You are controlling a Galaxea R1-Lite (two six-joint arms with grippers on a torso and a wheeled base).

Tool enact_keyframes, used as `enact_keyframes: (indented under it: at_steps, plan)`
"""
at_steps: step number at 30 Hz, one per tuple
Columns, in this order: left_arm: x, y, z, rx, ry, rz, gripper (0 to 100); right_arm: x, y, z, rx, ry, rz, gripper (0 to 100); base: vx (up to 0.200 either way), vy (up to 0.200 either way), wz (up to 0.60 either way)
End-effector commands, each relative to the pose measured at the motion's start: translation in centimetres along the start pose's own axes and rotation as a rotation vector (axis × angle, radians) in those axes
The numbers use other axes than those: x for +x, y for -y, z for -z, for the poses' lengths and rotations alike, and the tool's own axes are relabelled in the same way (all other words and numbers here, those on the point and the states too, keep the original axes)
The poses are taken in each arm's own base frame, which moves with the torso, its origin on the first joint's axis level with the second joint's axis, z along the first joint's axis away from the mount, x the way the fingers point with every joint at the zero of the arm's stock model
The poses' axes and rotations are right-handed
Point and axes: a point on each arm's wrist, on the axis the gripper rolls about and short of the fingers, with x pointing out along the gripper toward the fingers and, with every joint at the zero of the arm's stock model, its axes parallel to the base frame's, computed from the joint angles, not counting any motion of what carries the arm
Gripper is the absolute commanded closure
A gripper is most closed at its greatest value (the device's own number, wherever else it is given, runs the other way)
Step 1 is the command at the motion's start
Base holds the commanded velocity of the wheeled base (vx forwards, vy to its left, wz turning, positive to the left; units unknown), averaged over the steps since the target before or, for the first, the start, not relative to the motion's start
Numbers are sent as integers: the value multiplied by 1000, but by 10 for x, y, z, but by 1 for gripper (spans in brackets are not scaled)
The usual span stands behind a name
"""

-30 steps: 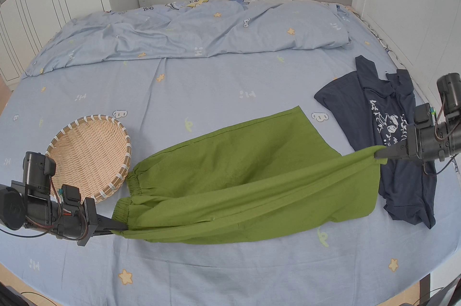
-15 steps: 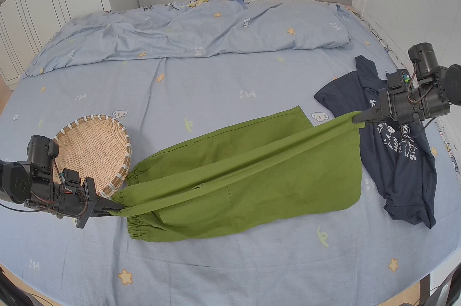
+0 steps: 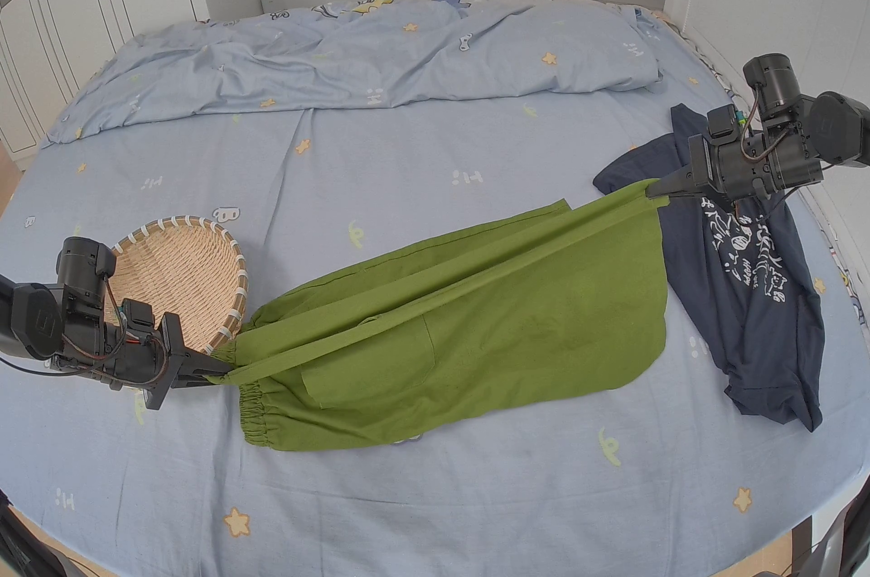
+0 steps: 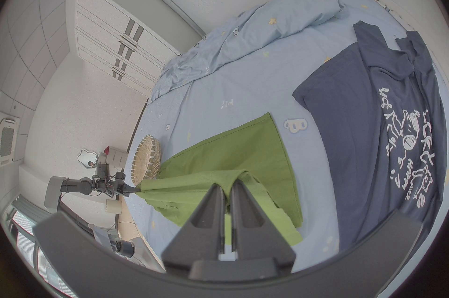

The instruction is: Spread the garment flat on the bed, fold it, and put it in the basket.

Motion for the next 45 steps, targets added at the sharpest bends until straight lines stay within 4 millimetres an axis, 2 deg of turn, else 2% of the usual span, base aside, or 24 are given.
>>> enact_keyframes:
  at_steps: [1, 7, 21, 22, 24, 25, 34, 36, 39, 41, 44, 45]
  plan:
    - [5, 2, -8, 7, -1, 3, 100, 10, 7, -8, 7, -5, 18, 100, 0, 0, 0]
    - [13, 0, -14, 3, -12, -2, 100, 23, 17, -15, 12, -4, 22, 100, 0, 0, 0]
    - [15, 1, -20, 7, -5, 1, 100, 45, 19, -13, 4, -26, 4, 100, 0, 0, 0]
    - [15, 1, -20, 7, -5, 1, 0, 45, 19, -13, 4, -26, 4, 100, 0, 0, 0]
    - [16, 0, -20, 8, -6, 2, 0, 45, 18, -13, 4, -28, 3, 100, 0, 0, 0]
    - [16, 0, -20, 9, -7, 1, 0, 45, 18, -13, 5, -27, 1, 0, 0, 0, 0]
    - [7, 8, -17, 33, 15, 19, 0, 52, 20, -10, 11, -46, -6, 0, 0, 0, 0]
    - [-9, 26, -7, 81, 46, 51, 0, 55, 18, -9, 9, -53, -11, 0, 0, 0, 0]
    - [-23, 47, 7, 145, 65, 94, 0, 53, 16, -6, 12, -61, -13, 0, 0, 0, 0]
    - [-35, 65, 21, 189, 76, 139, 0, 46, 12, -4, 12, -61, -13, 0, 0, 0, 0]
    - [-36, 87, 37, 227, 43, 199, 0, 33, 5, 0, 0, -40, -15, 0, 0, 0, 0]
    - [-36, 89, 38, 229, 40, 203, 0, 33, 6, 1, 2, -42, -15, 0, 0, 0, 0]
